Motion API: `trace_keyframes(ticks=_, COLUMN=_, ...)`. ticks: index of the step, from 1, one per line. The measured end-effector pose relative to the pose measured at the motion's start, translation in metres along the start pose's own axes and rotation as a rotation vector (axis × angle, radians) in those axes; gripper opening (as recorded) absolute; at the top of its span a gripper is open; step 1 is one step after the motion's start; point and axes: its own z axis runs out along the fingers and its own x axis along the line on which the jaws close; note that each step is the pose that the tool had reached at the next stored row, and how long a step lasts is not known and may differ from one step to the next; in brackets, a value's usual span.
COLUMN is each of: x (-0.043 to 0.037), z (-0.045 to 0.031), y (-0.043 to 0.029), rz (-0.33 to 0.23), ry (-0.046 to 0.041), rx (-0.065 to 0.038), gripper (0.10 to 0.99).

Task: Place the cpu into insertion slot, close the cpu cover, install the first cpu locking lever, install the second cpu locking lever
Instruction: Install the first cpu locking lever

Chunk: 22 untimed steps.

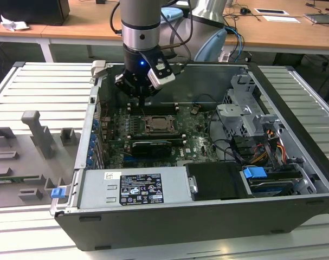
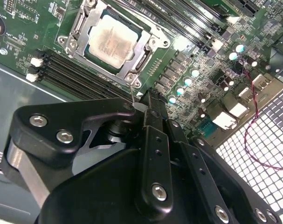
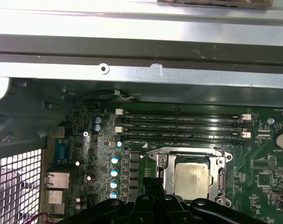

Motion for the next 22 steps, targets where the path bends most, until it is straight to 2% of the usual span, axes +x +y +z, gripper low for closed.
trace_keyframes(ticks=8, x=0.005, z=0.0, y=0.0002, rz=0.0, ry=0.0, rx=0.0, gripper=0.106)
trace_keyframes(ticks=16, x=0.0185, z=0.0007, y=0.001, rz=-0.005, ry=0.0003, rx=0.0, gripper=0.106)
trace_keyframes(ticks=22, x=0.0185, z=0.0042, y=0.014, rz=-0.005, ry=0.0002, rx=0.0, gripper=0.106)
